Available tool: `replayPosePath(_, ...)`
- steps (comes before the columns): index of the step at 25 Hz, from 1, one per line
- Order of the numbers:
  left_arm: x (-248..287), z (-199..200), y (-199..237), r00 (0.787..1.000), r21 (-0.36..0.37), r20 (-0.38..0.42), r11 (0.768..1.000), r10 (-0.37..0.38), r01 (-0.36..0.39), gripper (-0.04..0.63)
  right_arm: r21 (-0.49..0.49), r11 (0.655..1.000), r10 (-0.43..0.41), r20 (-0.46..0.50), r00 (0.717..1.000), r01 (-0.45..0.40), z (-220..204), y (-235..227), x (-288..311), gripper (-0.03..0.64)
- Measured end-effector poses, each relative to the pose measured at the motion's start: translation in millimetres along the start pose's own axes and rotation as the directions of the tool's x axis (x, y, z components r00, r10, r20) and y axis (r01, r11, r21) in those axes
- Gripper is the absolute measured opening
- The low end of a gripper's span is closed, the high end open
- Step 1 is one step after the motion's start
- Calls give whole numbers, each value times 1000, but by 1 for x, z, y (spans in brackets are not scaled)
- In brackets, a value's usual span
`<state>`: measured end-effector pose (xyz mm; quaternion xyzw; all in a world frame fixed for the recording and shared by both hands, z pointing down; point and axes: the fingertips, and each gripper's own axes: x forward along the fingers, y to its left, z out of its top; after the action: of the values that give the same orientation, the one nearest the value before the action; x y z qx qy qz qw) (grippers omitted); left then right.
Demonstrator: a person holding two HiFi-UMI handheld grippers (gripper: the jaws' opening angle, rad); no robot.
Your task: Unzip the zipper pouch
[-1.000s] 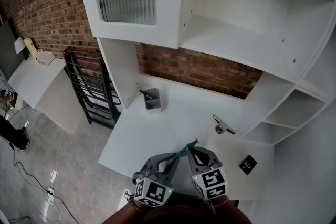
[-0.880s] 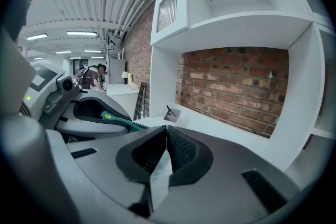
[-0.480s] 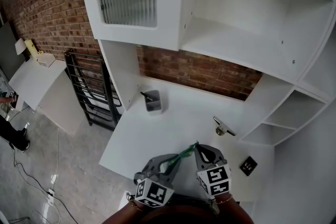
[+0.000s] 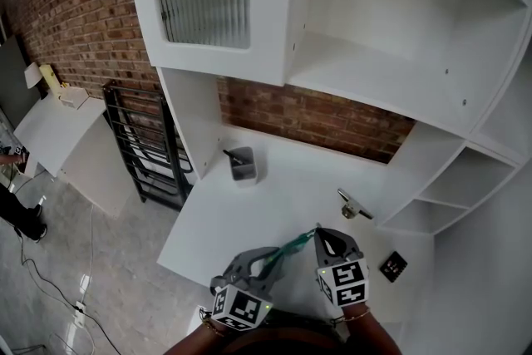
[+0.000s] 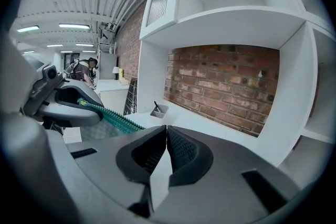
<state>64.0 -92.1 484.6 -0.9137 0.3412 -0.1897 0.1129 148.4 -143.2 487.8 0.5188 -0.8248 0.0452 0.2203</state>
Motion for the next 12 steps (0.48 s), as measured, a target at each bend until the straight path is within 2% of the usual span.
replayPosePath(12, -9, -7, 1, 1000, 1, -9, 1000, 1, -1, 26, 3, 1000, -16, -16, 1000, 16, -10, -4, 9, 6)
